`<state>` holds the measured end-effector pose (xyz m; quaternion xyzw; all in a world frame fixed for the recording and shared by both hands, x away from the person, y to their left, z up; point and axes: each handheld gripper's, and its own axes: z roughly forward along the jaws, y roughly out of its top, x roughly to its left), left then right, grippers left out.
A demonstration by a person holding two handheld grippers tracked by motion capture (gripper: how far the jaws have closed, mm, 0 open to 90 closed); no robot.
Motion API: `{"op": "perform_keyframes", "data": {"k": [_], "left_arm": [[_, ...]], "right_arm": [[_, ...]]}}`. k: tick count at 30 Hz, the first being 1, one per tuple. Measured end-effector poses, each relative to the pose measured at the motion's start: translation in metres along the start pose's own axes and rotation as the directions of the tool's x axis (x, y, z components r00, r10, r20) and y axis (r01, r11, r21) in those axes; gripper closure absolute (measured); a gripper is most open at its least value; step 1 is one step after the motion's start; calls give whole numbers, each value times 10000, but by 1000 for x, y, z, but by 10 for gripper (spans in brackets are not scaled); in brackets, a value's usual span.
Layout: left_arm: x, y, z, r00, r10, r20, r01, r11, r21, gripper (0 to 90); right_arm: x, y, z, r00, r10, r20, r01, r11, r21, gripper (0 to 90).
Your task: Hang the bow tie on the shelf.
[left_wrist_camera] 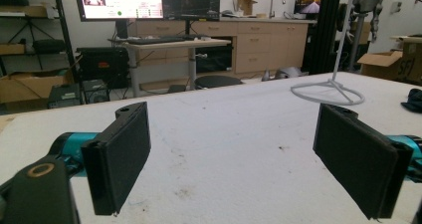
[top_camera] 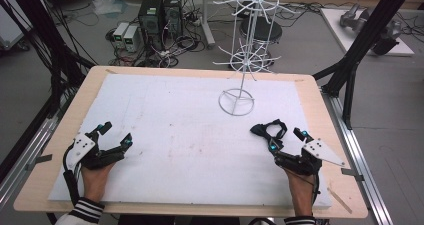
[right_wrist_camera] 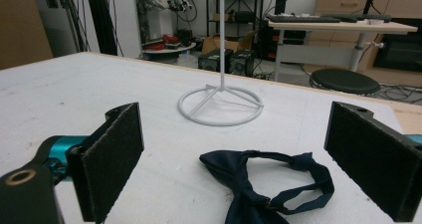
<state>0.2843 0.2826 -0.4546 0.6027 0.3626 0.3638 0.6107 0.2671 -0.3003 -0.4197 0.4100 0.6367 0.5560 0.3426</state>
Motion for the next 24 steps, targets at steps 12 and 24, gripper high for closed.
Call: {"op": "perform_keyframes", "data": {"k": [12, 24], "left_arm": [[0, 0, 0, 10000, 4, -22, -4, 10000, -12, 153], [0, 0, 0, 10000, -8, -28, 8, 10000, -2, 153]], "right_arm": [[-16, 23, 15, 9999, -42, 108, 26, 9888, 1495, 76], [-36, 32, 30, 9995, 51, 324, -146, 9535, 3009, 77]]}}
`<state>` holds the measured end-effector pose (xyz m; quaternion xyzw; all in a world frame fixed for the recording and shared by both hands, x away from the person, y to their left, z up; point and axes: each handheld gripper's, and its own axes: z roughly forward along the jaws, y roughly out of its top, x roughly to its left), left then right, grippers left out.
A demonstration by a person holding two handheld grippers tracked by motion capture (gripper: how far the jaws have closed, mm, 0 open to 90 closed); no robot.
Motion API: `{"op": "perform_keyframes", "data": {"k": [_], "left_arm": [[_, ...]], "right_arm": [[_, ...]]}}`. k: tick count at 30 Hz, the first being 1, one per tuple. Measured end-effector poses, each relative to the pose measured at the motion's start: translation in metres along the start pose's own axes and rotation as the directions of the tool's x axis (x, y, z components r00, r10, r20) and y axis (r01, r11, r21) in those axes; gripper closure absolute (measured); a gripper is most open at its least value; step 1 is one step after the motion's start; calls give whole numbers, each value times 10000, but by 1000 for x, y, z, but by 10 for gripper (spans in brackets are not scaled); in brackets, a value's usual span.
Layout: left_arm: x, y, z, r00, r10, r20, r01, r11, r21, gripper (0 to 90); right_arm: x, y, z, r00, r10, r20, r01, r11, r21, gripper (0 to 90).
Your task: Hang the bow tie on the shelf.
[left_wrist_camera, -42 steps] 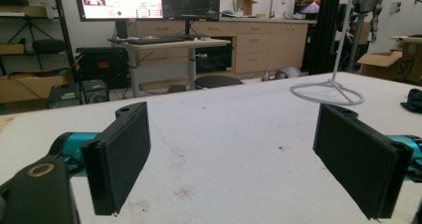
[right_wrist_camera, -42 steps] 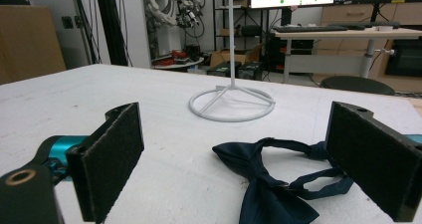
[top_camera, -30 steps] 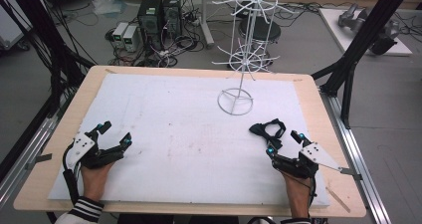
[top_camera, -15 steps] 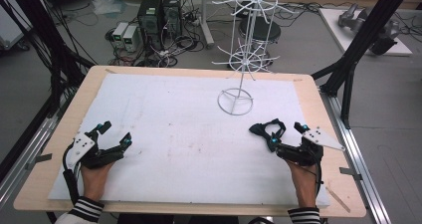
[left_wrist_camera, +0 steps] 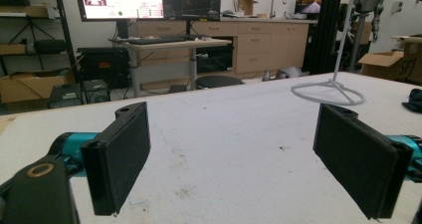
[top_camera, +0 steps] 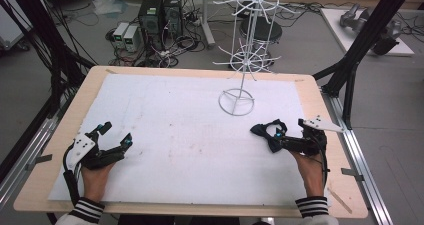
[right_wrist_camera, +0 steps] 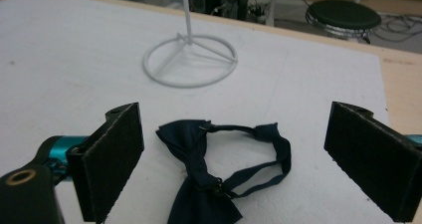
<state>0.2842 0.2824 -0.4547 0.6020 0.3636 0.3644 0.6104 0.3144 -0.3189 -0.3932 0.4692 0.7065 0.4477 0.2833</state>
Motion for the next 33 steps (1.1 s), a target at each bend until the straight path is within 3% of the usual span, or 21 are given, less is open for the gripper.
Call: {"op": "perform_keyframes", "data": {"k": [9, 10, 20, 22, 24, 30, 32, 33], "left_arm": [[0, 0, 0, 10000, 14, 10, -14, 10000, 2, 152], [0, 0, 0, 10000, 17, 7, -17, 10000, -6, 153], [0, 0, 0, 10000, 5, -8, -5, 10000, 3, 153], [0, 0, 0, 10000, 9, -6, -9, 10000, 7, 152], [0, 0, 0, 10000, 7, -10, -7, 10000, 1, 152], [0, 0, 0, 10000, -8, -9, 8, 10000, -10, 152], [0, 0, 0, 10000, -2, -12, 2, 10000, 1, 153], [0, 0, 0, 10000, -2, -12, 2, 10000, 1, 153]], "right_arm": [[-10, 10, 11, 9994, 112, 327, -147, 9941, 1077, 77], [-13, 12, 13, 9992, 141, 384, -193, 9903, 1374, 77], [-15, 18, 26, 9988, -124, 465, 11, 9720, 2350, 77], [-17, 20, 31, 9989, -73, 453, -57, 9599, 2804, 77], [-17, 21, 32, 9988, -36, 483, -105, 9572, 2893, 77], [-21, 23, 42, 9985, 53, 540, -240, 9360, 3513, 78], [-23, 24, 47, 9982, 108, 589, -325, 9238, 3815, 79], [-23, 24, 47, 9982, 108, 589, -325, 9238, 3815, 79]]}}
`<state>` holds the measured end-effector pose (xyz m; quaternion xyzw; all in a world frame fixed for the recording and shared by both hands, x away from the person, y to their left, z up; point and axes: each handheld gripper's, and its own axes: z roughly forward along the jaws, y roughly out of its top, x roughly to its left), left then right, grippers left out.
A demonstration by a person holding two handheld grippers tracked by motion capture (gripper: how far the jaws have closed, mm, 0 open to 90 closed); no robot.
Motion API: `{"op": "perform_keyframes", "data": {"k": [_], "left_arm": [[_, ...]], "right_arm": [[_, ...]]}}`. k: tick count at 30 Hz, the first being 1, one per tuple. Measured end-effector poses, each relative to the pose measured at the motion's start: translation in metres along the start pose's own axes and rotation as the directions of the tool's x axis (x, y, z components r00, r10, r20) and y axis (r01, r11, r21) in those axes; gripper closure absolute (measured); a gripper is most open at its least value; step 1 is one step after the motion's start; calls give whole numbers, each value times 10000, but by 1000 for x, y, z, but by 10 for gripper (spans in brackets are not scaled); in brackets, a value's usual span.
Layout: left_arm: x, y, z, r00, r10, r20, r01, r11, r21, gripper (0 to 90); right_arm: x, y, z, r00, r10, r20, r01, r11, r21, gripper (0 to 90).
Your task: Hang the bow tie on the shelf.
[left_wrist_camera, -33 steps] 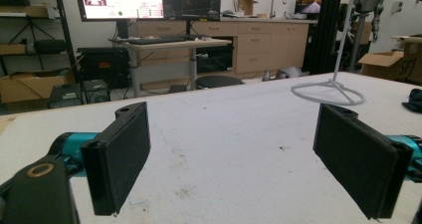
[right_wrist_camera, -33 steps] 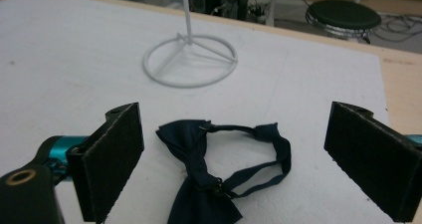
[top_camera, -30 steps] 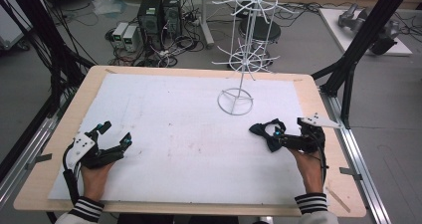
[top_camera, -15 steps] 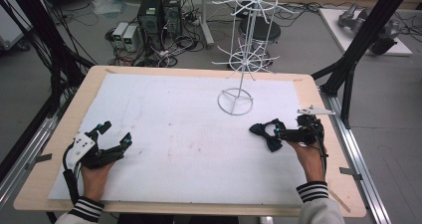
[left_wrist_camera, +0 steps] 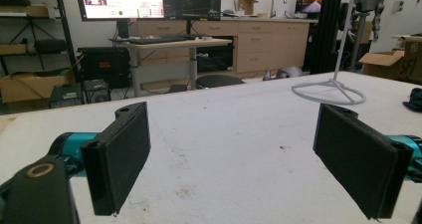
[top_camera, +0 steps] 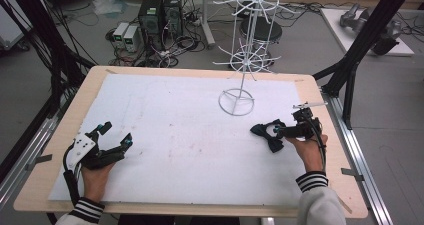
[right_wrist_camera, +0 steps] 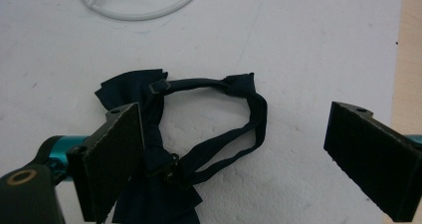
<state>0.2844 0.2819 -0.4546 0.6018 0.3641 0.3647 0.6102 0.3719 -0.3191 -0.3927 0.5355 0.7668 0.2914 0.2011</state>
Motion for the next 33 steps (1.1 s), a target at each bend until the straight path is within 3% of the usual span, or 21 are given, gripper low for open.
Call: {"op": "perform_keyframes", "data": {"k": [5, 19, 33], "left_arm": [[0, 0, 0, 10000, 3, 4, -3, 10000, 9, 153], [0, 0, 0, 10000, 33, -5, -33, 10000, 36, 153], [0, 0, 0, 10000, 14, 2, -14, 10000, 32, 153]], "right_arm": [[-3, 2, 9, 9995, 262, -171, -252, 9981, 554, 116], [-7, 4, 20, 9987, 482, -188, -460, 9934, 1054, 172], [-9, 6, 27, 9937, 1107, -197, -1055, 9789, 1752, 298]]}}
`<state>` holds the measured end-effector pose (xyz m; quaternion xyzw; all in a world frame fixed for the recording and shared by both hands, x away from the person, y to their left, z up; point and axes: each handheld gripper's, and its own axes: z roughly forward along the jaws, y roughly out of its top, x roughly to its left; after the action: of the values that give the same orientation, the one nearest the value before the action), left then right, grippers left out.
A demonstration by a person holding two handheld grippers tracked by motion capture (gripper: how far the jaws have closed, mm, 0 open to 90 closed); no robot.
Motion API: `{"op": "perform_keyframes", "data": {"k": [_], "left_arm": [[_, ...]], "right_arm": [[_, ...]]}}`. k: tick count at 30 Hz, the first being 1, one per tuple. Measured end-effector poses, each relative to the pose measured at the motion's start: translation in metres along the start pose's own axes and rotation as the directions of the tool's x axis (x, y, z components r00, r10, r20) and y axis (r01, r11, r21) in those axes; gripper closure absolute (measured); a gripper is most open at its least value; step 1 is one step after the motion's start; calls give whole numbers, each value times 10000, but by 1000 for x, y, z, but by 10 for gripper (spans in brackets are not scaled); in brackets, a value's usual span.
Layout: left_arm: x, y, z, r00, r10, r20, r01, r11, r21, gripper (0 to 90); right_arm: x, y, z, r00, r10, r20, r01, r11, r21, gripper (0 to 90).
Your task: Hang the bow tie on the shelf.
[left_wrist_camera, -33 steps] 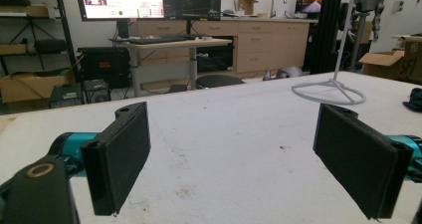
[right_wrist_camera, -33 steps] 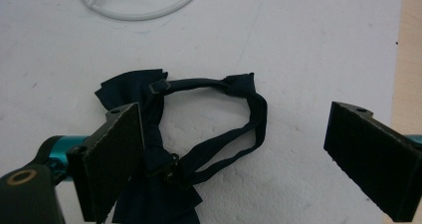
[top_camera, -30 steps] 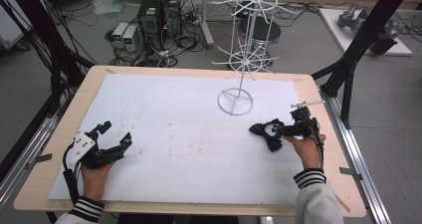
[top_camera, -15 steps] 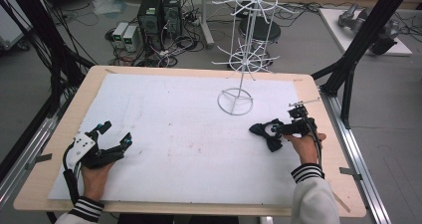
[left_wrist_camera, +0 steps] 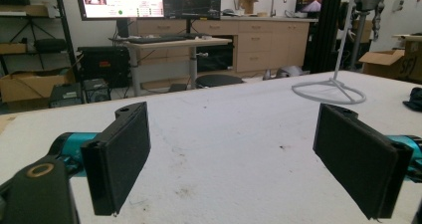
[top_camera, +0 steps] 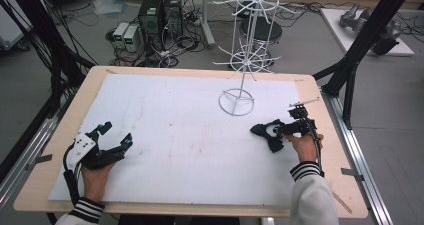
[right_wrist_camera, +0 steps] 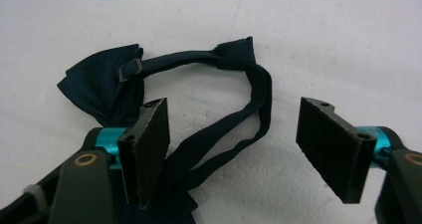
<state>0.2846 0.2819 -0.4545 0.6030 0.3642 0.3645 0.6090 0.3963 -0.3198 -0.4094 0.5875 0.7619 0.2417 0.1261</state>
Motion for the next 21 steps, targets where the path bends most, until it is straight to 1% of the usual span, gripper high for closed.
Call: {"op": "perform_keyframes", "data": {"k": [1, 2, 4, 5, 9, 10, 15, 21], "left_arm": [[0, 0, 0, 10000, 5, 1, -5, 10000, -3, 153], [0, 0, 0, 10000, 9, 1, -9, 10000, -1, 153], [0, 0, 0, 10000, 10, 1, -10, 10000, 0, 153], [0, 0, 0, 10000, 6, 1, -6, 10000, -3, 153], [0, 0, 0, 10000, 9, 1, -9, 10000, -6, 153], [0, 0, 0, 10000, 17, 3, -17, 10000, 3, 153], [0, 0, 0, 10000, 7, -5, -7, 10000, -7, 153], [0, 0, 0, 10000, 15, -3, -15, 10000, -11, 153]], "right_arm": [[0, 1, 0, 10000, -14, 26, 14, 10000, 11, 303], [1, 1, 0, 9999, 102, 98, -103, 9999, 107, 313], [1, 2, 1, 9999, 131, 18, -132, 9998, 169, 332], [2, 3, 2, 9999, 144, 62, -146, 9997, 208, 333], [2, 3, 3, 9997, 201, 150, -206, 9993, 314, 385], [2, 3, 3, 9997, 207, 113, -210, 9992, 327, 397], [2, 3, 3, 9996, 175, 218, -184, 9989, 433, 445], [2, 3, 4, 9998, 147, 143, -155, 9984, 538, 517]]}}
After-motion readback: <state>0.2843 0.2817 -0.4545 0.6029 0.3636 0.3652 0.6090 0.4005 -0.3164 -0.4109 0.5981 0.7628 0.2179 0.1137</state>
